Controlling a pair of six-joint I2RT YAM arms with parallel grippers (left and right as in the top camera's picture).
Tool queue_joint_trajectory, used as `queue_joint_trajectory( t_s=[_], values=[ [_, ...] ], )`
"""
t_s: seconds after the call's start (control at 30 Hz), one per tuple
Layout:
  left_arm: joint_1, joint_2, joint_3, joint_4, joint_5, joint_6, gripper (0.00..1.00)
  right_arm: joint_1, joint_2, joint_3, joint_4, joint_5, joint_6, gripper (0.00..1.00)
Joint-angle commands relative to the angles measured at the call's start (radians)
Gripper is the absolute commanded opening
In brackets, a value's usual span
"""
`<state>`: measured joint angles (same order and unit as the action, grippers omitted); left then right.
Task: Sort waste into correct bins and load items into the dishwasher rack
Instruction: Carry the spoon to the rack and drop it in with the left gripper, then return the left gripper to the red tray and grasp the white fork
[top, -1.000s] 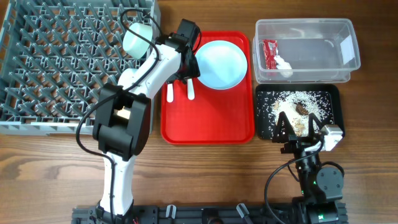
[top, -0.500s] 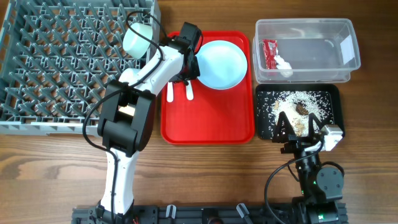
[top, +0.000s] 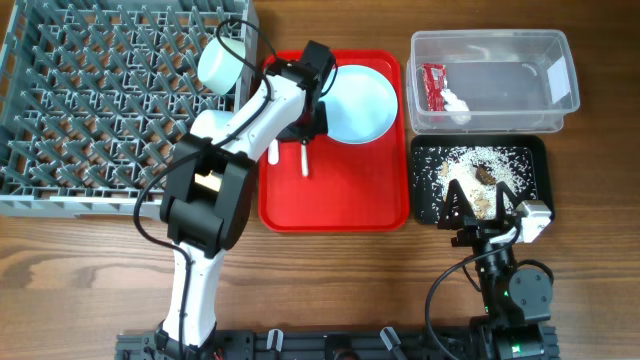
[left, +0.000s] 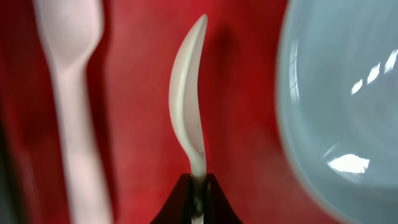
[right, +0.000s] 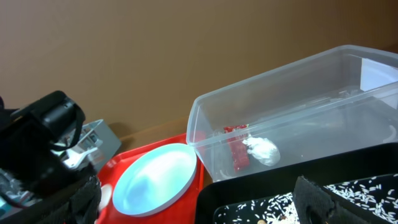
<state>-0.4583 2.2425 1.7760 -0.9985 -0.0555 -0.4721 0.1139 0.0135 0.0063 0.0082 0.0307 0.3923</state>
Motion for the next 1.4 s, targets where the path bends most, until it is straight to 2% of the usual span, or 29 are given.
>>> queue_joint_trajectory(
  t_s=[0.0,0.17,0.27,0.33,0.37,0.5,0.67,0.93,1.03,1.1,1.13,1.17,1.37],
  values=[
    [0.045,-0.164,0.017,-0.079,-0.047,0.027,0.04,-0.006,-0.01,-0.001,0.003,-0.001,0.007,1.0],
    [0.119,-0.333,0.017,-0.169,-0.052,0.133,0.04,-0.006,-0.01,-0.001,0.003,-0.002,0.008,1.0],
    [0.182,-0.428,0.017,-0.22,-0.153,0.141,0.04,-0.006,-0.01,-0.001,0.003,-0.002,0.008,1.0],
    [0.227,-0.471,0.017,-0.241,-0.197,0.216,0.04,-0.006,-0.01,-0.001,0.003,-0.002,0.008,1.0],
    [0.266,-0.491,0.016,-0.249,-0.204,0.337,0.04,-0.006,-0.01,-0.001,0.003,-0.002,0.008,1.0],
    [0.347,-0.482,0.005,-0.236,-0.203,0.56,0.04,-0.006,-0.01,-0.001,0.003,-0.002,0.008,1.0],
    [0.429,-0.429,-0.058,-0.114,-0.203,0.613,0.04,-0.006,-0.01,-0.001,0.003,-0.002,0.007,1.0],
    [0.512,-0.318,-0.103,-0.026,-0.204,0.701,0.04,-0.006,-0.01,-0.001,0.004,-0.002,0.007,1.0],
    [0.524,-0.297,-0.103,0.005,-0.203,0.7,0.13,-0.006,-0.01,-0.001,0.003,-0.002,0.008,1.0],
    [0.523,-0.296,-0.102,0.002,-0.203,0.7,0.25,-0.006,-0.01,-0.001,0.003,-0.002,0.008,1.0],
    [0.519,-0.301,-0.102,-0.008,-0.203,0.694,0.5,-0.006,-0.01,-0.001,0.003,-0.002,0.007,1.0],
    [0.515,-0.309,-0.1,-0.016,-0.203,0.678,1.0,-0.006,-0.01,-0.001,0.003,-0.002,0.008,1.0],
    [0.433,-0.41,-0.055,-0.136,-0.133,0.583,1.0,-0.006,-0.01,-0.001,0.003,-0.002,0.008,1.0]
  ],
)
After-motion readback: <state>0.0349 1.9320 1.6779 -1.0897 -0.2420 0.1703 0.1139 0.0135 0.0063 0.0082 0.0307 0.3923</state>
